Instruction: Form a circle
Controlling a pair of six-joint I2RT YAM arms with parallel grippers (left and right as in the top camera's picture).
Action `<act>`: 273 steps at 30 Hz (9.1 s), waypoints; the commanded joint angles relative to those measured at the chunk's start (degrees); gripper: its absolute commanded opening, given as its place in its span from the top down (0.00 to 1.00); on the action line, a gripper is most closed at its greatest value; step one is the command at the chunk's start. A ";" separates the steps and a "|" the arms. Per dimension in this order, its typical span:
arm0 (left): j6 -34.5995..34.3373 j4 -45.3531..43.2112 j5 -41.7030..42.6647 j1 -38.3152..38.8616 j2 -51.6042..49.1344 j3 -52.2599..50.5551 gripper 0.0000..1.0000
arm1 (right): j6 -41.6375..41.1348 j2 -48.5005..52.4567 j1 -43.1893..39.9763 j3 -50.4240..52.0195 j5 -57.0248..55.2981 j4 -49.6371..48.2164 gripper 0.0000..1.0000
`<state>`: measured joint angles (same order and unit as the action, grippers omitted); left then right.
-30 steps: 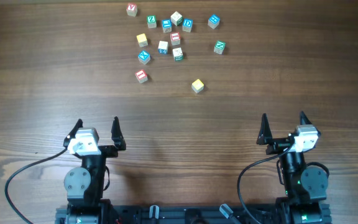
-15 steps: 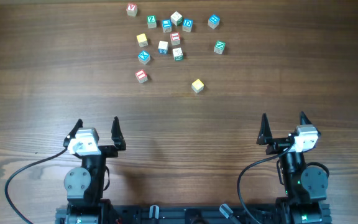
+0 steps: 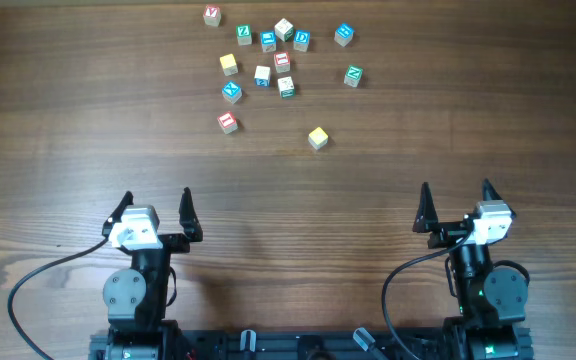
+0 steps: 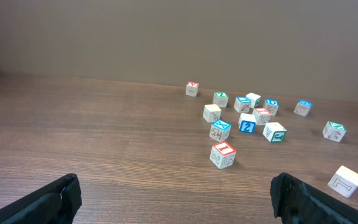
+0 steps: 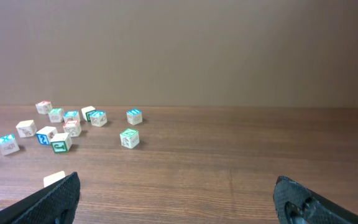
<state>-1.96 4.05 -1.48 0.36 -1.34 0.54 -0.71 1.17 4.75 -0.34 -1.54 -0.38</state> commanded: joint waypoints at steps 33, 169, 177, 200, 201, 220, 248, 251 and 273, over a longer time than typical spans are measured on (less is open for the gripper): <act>0.92 0.04 -0.11 -0.26 -0.22 -0.22 0.00 | -1.20 28.22 -0.28 -41.46 19.41 3.48 0.00; 0.92 0.04 -0.11 -0.26 -0.22 -0.22 0.00 | 0.68 129.76 22.60 -103.12 8.15 51.78 0.00; 0.92 0.04 -0.11 -0.26 -0.22 -0.20 0.00 | 0.04 129.79 22.60 -103.12 5.35 52.02 0.55; 0.92 0.04 -0.11 -0.26 -0.22 -0.22 0.00 | -6.99 118.99 22.84 -104.78 5.18 58.10 0.77; 0.92 0.04 -0.11 -0.26 -0.22 -0.22 0.00 | -7.28 118.07 22.84 -104.78 6.80 59.01 0.76; 0.92 0.04 -0.11 -0.26 -0.22 -0.22 0.00 | -16.00 117.50 28.06 -98.49 10.54 57.29 0.77; 0.92 0.04 -0.11 -0.26 -0.22 -0.20 0.00 | -23.15 117.55 32.85 -82.97 8.59 32.24 0.77; 0.92 0.04 -0.11 -0.26 -0.22 -0.20 0.00 | -23.32 117.55 33.16 -81.24 8.35 29.97 0.77; 0.92 0.04 -0.11 -0.26 -0.22 -0.22 0.00 | -23.47 117.57 33.55 -79.78 7.32 28.55 0.76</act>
<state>-1.96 4.05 -1.48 0.36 -1.83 0.54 -23.38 118.41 38.02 -80.60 7.01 28.18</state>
